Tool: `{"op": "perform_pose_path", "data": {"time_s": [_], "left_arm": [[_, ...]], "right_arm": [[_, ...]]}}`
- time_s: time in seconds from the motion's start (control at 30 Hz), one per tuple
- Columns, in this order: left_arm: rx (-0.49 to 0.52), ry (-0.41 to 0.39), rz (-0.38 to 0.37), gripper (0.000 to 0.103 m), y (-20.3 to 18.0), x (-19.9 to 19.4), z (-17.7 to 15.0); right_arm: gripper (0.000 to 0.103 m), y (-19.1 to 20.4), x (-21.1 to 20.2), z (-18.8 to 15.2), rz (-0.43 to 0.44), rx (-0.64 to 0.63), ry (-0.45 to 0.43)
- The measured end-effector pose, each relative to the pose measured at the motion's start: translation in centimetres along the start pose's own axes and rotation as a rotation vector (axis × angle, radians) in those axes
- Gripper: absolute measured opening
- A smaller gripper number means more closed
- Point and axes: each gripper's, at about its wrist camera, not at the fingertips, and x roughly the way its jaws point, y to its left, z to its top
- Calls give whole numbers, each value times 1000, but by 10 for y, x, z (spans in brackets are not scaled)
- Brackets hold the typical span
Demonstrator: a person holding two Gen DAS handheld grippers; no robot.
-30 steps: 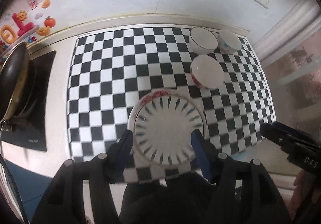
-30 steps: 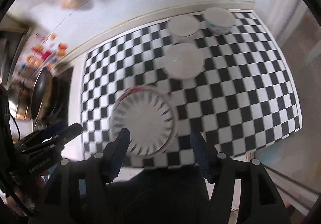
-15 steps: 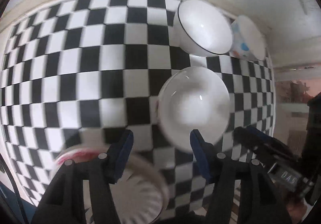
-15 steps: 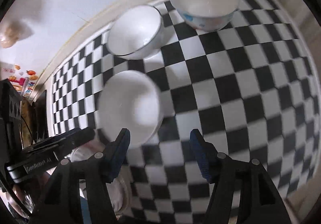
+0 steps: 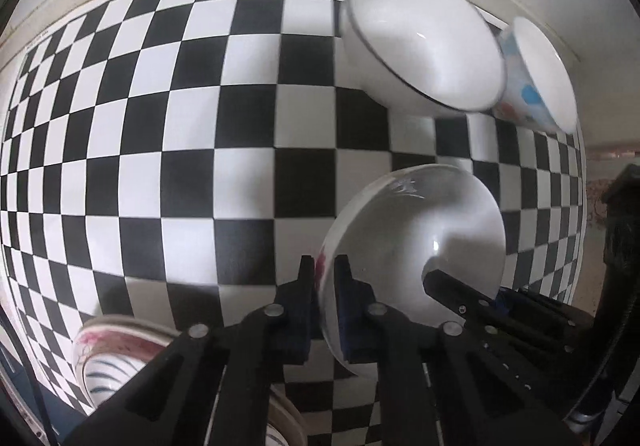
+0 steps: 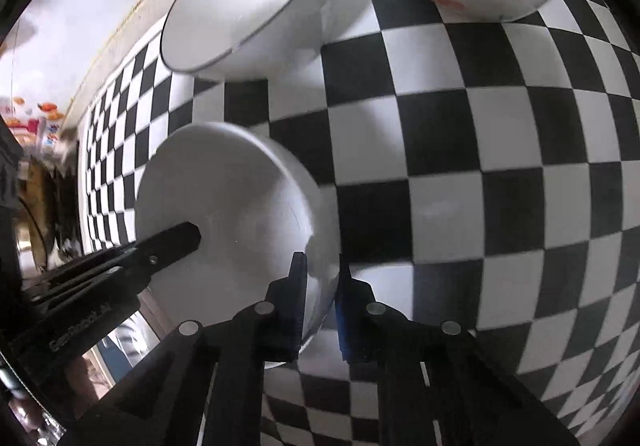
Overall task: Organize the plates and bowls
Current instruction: 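Lift the white bowl with both grippers toward the second white bowl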
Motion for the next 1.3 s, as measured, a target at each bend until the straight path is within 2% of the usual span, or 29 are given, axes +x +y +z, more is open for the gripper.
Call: {"op": "perform_pose_path", "data": {"time_s": [0.17,0.37,0.5,0.67,0.97,1.3], "left_arm": [[43,-3,-21,8,-25,-15,-27],[136,23,-3,8,-56,-15,-75],[153,52,-17,9,-62,-8,-99],[156,89,-22,9,-66,5,-114],[160,139,-24,10,-68,22,-118],[164,174,-24,12,-66,32,-120]], "right_arm": [[14,-12,-25,-25,-9,-5,-16],[14,-22,-47,-67,-38,-3,-26],[14,-24,-48,-90,-42,5,-12],[14,-34,-36,-113,-45,21,16],[14,-37,-9,-123,-52,40,69],[15,-26,9,-110,-51,43,105]]}}
